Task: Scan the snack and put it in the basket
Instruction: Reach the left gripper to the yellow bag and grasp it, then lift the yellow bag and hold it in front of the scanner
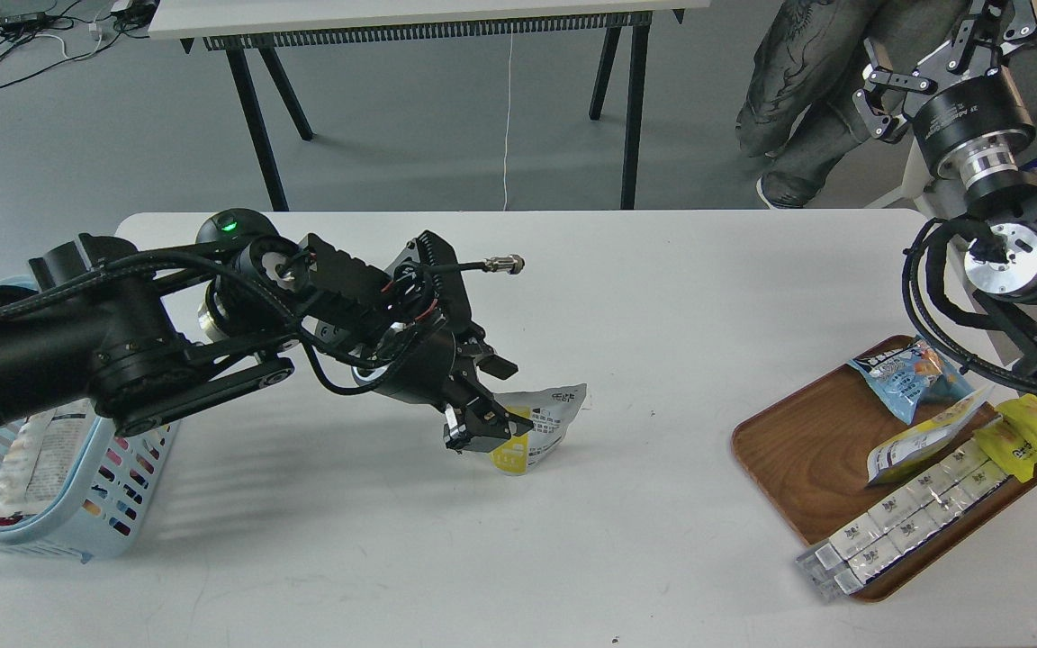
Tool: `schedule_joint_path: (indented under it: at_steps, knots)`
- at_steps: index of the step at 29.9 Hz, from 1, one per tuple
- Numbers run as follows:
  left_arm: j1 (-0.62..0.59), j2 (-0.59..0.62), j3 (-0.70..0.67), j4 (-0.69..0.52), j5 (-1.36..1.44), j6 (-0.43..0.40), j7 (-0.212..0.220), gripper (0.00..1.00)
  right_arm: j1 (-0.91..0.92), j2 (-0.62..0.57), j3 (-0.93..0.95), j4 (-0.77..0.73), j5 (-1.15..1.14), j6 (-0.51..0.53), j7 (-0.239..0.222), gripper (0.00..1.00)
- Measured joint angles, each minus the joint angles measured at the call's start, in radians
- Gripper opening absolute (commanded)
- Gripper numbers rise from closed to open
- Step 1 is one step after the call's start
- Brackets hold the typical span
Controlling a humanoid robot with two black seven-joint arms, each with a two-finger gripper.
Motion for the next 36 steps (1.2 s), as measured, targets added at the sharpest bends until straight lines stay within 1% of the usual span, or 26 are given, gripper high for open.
schedule_joint_path:
  at_steps: [2, 6, 9, 12, 15, 36]
  knots:
    - [0.000, 0.001, 0.000, 0.000, 0.000, 0.000, 0.000, 0.43, 0.000, 0.000, 0.000, -0.001, 0.000, 0.000, 0.000, 1.00]
    - [0.000, 0.002, -0.001, -0.001, 0.001, 0.000, 0.000, 0.38, 0.000, 0.000, 0.000, -0.001, 0.000, 0.000, 0.000, 1.00]
    - [0.000, 0.005, -0.001, -0.001, 0.001, 0.000, 0.000, 0.25, 0.000, 0.000, 0.000, -0.001, 0.000, 0.000, 0.000, 1.00]
    - [-0.002, 0.007, -0.001, -0.002, 0.002, 0.000, 0.000, 0.06, 0.000, 0.000, 0.000, -0.001, 0.000, 0.000, 0.000, 1.00]
    - [-0.002, 0.010, -0.001, -0.002, 0.002, -0.001, 0.000, 0.00, 0.000, -0.001, 0.000, -0.001, 0.000, 0.000, 0.000, 1.00]
    - [-0.010, 0.042, -0.015, -0.013, -0.001, -0.001, 0.000, 0.00, -0.002, -0.001, -0.001, -0.001, 0.000, 0.000, 0.000, 1.00]
